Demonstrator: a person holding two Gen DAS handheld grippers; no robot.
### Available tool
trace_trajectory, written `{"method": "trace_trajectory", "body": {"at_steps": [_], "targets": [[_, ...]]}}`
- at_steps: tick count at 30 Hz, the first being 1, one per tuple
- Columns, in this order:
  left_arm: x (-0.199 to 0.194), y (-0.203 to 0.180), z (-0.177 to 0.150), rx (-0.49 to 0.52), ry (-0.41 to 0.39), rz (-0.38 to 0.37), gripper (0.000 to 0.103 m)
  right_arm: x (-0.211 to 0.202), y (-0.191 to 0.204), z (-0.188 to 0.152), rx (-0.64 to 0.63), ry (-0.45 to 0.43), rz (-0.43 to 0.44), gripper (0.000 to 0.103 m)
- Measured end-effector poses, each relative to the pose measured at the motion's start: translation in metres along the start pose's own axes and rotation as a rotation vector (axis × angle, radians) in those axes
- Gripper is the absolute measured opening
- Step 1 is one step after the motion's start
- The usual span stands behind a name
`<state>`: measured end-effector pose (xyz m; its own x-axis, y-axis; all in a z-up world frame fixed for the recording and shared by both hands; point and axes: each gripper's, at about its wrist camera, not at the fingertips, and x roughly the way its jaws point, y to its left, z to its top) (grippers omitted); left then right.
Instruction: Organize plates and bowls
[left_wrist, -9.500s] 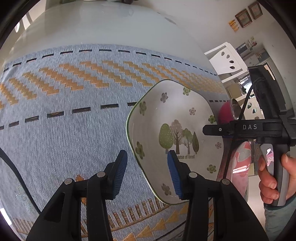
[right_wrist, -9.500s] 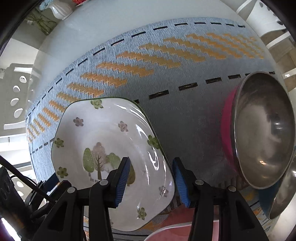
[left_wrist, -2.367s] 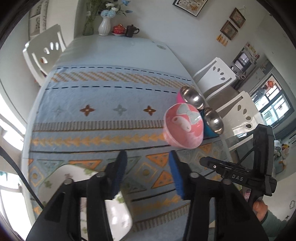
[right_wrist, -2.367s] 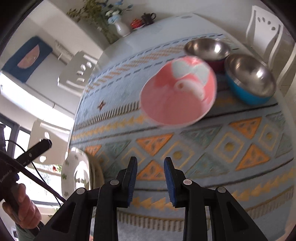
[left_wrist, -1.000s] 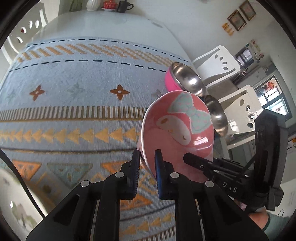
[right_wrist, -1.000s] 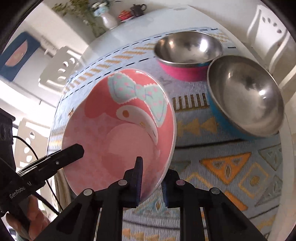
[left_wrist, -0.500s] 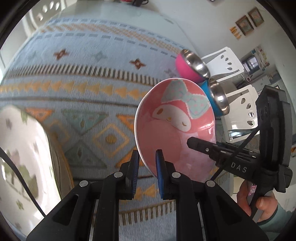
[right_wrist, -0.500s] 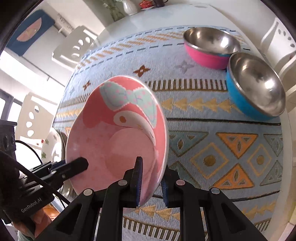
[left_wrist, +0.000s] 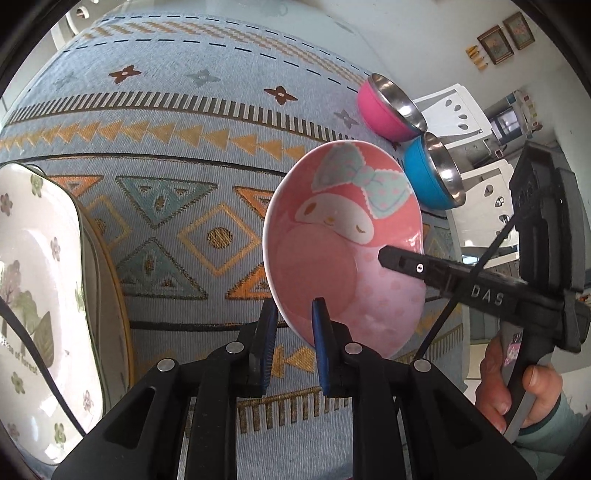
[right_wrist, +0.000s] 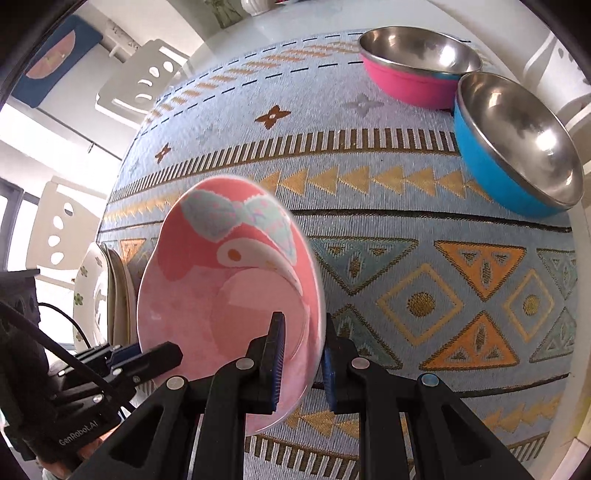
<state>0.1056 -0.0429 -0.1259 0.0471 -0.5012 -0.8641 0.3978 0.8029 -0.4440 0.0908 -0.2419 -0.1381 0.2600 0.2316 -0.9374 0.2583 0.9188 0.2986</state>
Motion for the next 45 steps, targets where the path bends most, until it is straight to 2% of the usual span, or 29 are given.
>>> {"method": "trace_trajectory", "body": {"at_steps": [9,13,17,22,23,24,25,28,32,34,37,38,39,45], "targets": [[-0.019,-0.004,-0.012,0.037,0.018,-0.022,0.017,-0.023,-0.021,-0.005,0.046,0.013,0.012,0.017],[-0.038,-0.011,-0.016,0.095,0.011,0.006,0.017,-0.04,-0.021,-0.009,0.054,0.005,0.02,0.018],[-0.054,-0.017,-0.003,0.132,-0.004,0.04,0.017,-0.059,-0.016,-0.011,0.028,-0.038,0.02,0.018],[-0.076,-0.043,0.038,0.211,-0.081,0.059,0.017,-0.077,-0.024,0.001,0.068,-0.094,0.067,0.018],[-0.077,-0.049,0.048,0.236,-0.093,0.064,0.019,-0.081,-0.026,0.005,0.081,-0.11,0.078,0.018],[-0.078,-0.056,0.059,0.259,-0.104,0.073,0.03,-0.085,-0.029,0.008,0.093,-0.128,0.087,0.018],[-0.077,-0.062,0.072,0.276,-0.113,0.083,0.034,-0.091,-0.033,0.014,0.105,-0.153,0.096,0.018],[-0.067,-0.079,0.11,0.316,-0.12,0.073,0.037,-0.1,-0.042,0.029,0.125,-0.19,0.107,0.018],[-0.04,-0.095,0.16,0.31,-0.08,0.081,0.037,-0.114,-0.062,0.057,0.149,-0.241,0.096,0.019],[-0.026,-0.099,0.18,0.287,-0.052,0.075,0.037,-0.118,-0.077,0.075,0.175,-0.253,0.094,0.023],[-0.005,-0.105,0.209,0.263,-0.019,0.03,0.037,-0.12,-0.096,0.097,0.22,-0.265,0.087,0.041],[0.005,-0.106,0.218,0.256,-0.005,0.025,0.037,-0.121,-0.104,0.106,0.238,-0.277,0.084,0.053],[0.014,-0.108,0.227,0.254,0.011,0.019,0.037,-0.121,-0.11,0.112,0.253,-0.287,0.078,0.056],[0.072,-0.109,0.255,0.171,0.11,-0.044,0.038,-0.098,-0.145,0.159,0.297,-0.265,0.01,0.057]]}}
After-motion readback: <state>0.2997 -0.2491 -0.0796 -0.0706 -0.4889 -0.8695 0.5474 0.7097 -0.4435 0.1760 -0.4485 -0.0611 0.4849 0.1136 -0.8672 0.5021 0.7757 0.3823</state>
